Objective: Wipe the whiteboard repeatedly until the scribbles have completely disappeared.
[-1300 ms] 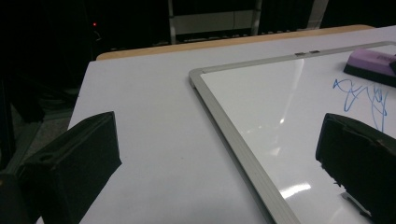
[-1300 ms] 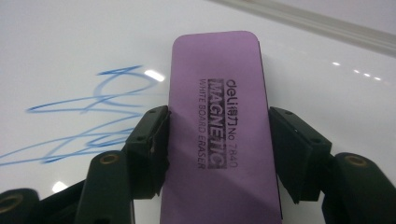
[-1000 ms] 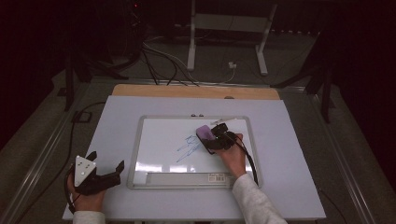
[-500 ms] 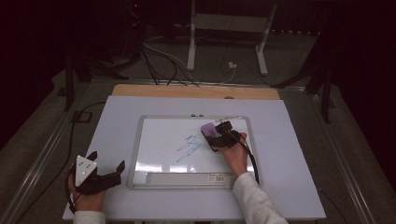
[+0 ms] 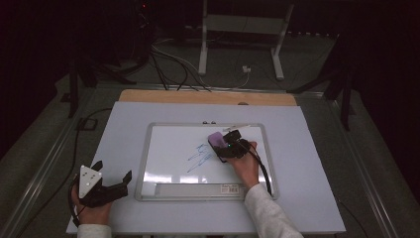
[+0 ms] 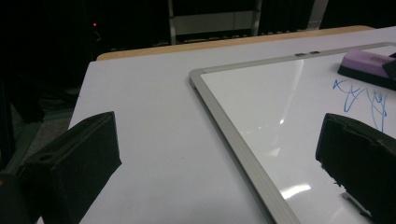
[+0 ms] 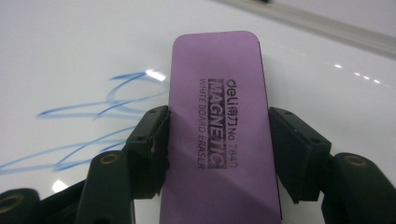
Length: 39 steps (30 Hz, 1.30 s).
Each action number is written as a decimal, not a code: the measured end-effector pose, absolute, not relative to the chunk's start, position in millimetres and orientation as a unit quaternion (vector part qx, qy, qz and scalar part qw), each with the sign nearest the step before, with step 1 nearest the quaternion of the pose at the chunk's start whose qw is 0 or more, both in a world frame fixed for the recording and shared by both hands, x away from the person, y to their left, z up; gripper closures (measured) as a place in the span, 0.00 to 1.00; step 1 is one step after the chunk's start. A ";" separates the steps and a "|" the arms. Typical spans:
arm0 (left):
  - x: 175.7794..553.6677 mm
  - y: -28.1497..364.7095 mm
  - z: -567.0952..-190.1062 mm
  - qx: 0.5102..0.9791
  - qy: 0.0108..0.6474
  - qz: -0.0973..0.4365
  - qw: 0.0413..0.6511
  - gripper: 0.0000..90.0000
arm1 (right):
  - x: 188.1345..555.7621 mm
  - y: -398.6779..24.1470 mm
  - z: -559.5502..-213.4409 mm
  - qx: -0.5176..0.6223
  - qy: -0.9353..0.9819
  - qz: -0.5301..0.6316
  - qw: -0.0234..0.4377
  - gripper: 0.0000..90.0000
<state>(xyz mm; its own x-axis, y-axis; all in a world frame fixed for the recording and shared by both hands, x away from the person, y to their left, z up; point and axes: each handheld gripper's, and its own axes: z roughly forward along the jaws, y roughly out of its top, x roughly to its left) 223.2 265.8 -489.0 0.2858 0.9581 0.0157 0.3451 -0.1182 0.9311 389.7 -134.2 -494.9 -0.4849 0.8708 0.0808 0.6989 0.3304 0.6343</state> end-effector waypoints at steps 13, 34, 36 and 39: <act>224.0 264.7 -489.5 0.668 0.489 0.341 0.446 0.01 | 381.8 -101.6 -494.4 0.454 0.825 0.315 0.120 0.46; 223.6 264.5 -489.2 0.667 0.488 0.341 0.447 0.01 | 376.6 -85.1 -491.7 0.440 0.836 0.298 0.134 0.46; 223.3 265.1 -488.9 0.666 0.488 0.342 0.448 0.01 | 379.2 -87.5 -492.2 0.447 0.832 0.299 0.134 0.46; 223.4 265.8 -489.2 0.665 0.489 0.342 0.448 0.01 | 385.5 -96.0 -493.1 0.474 0.815 0.297 0.149 0.46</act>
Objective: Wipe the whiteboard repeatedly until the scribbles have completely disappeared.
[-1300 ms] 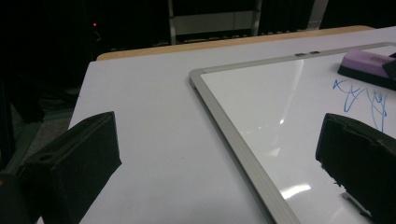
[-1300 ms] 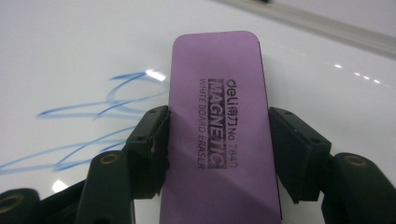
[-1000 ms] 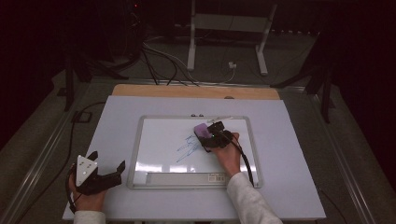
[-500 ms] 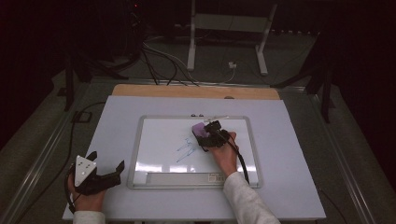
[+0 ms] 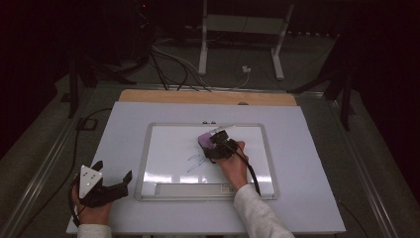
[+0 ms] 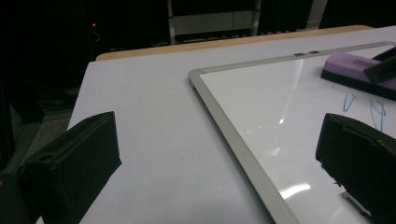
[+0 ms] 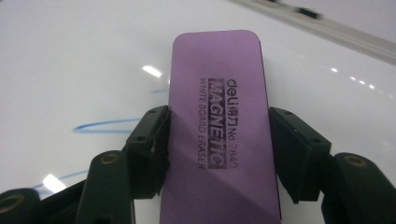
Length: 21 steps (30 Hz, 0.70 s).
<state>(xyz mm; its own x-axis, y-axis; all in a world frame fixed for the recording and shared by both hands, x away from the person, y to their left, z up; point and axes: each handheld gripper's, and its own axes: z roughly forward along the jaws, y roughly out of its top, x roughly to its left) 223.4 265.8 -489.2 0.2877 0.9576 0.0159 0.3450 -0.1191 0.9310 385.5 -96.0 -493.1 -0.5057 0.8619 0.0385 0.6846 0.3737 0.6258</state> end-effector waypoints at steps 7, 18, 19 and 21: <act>224.2 264.4 -489.5 0.669 0.487 0.341 0.447 0.01 | 379.6 -89.9 -493.0 0.462 0.823 0.303 0.132 0.46; 223.6 265.7 -489.4 0.666 0.489 0.341 0.449 0.01 | 381.7 -93.3 -493.3 0.469 0.818 0.301 0.140 0.46; 223.8 265.6 -489.6 0.666 0.489 0.340 0.449 0.01 | 382.8 -95.8 -493.5 0.475 0.815 0.303 0.135 0.46; 224.4 265.0 -490.0 0.668 0.489 0.339 0.447 0.01 | 380.7 -95.0 -493.2 0.470 0.818 0.302 0.138 0.46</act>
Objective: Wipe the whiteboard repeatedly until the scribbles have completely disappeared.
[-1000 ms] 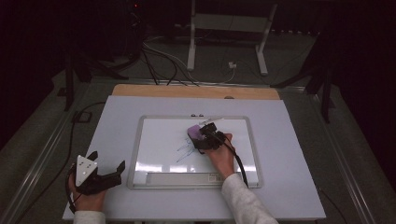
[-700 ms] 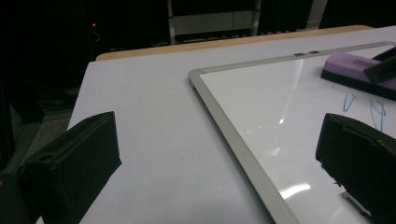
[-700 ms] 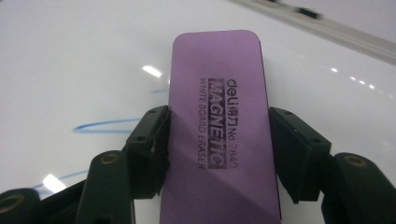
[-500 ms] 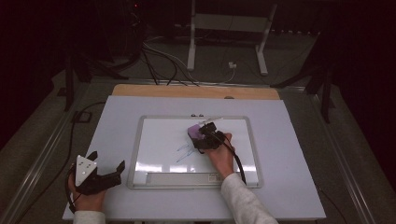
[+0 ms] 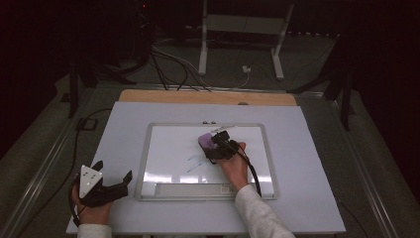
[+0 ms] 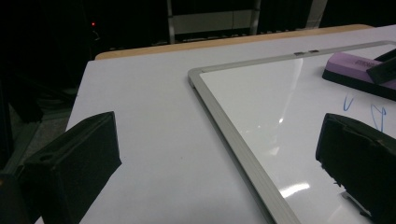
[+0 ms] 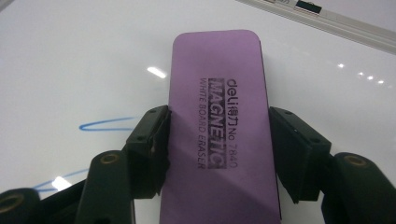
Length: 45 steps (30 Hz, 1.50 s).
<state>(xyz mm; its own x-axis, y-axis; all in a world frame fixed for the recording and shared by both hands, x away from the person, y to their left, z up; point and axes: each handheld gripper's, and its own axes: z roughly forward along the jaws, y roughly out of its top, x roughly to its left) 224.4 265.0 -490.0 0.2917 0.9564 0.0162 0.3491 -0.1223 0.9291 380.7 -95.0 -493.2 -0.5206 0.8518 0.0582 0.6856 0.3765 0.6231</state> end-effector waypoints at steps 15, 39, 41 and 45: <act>223.5 265.2 -489.3 0.666 0.488 0.341 0.448 0.01 | 369.0 -88.0 -493.2 0.441 0.834 0.312 0.113 0.46; 223.8 263.9 -489.4 0.669 0.487 0.341 0.446 0.01 | 343.1 -73.1 -490.4 0.328 0.889 0.313 0.058 0.46; 223.7 263.9 -489.4 0.668 0.487 0.341 0.447 0.01 | 338.0 -69.5 -489.7 0.309 0.897 0.311 0.049 0.46; 223.5 263.9 -489.2 0.667 0.488 0.342 0.447 0.01 | 338.9 -70.1 -489.2 0.304 0.900 0.308 0.048 0.46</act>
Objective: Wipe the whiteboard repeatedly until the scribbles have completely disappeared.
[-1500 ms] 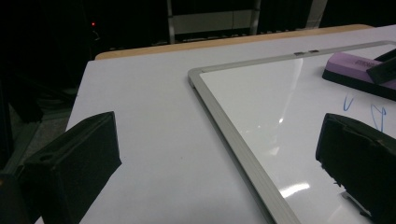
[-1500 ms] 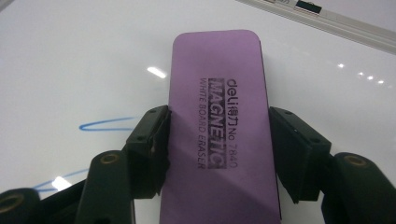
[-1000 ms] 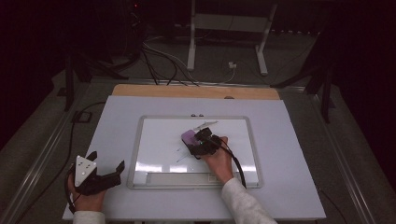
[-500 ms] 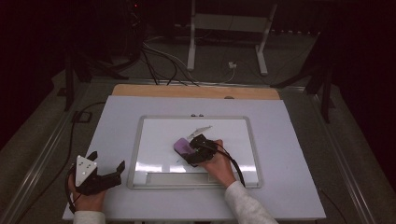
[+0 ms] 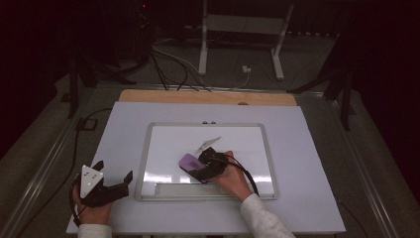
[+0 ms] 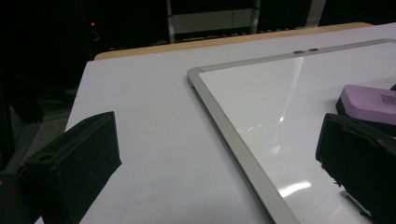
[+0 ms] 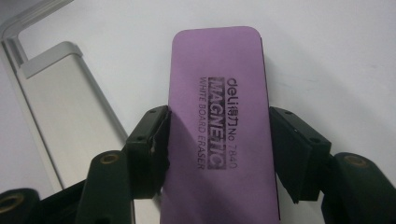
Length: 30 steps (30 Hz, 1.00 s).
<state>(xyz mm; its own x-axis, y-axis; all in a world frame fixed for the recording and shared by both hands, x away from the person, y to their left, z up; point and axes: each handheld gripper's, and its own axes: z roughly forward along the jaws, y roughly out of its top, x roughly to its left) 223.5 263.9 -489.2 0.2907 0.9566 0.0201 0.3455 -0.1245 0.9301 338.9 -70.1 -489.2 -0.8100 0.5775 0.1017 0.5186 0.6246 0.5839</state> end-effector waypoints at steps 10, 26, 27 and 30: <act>224.2 263.8 -489.9 0.670 0.487 0.340 0.446 0.01 | 337.8 -71.8 -489.2 0.282 0.907 0.309 0.049 0.46; 224.0 263.5 -489.7 0.669 0.487 0.340 0.446 0.01 | 340.9 -71.7 -488.7 0.269 0.912 0.304 0.046 0.46; 223.8 263.6 -489.5 0.669 0.487 0.341 0.446 0.01 | 342.8 -72.9 -488.7 0.284 0.908 0.303 0.057 0.46; 224.2 263.7 -490.0 0.669 0.488 0.340 0.445 0.01 | 347.9 -76.8 -488.8 0.318 0.896 0.300 0.074 0.46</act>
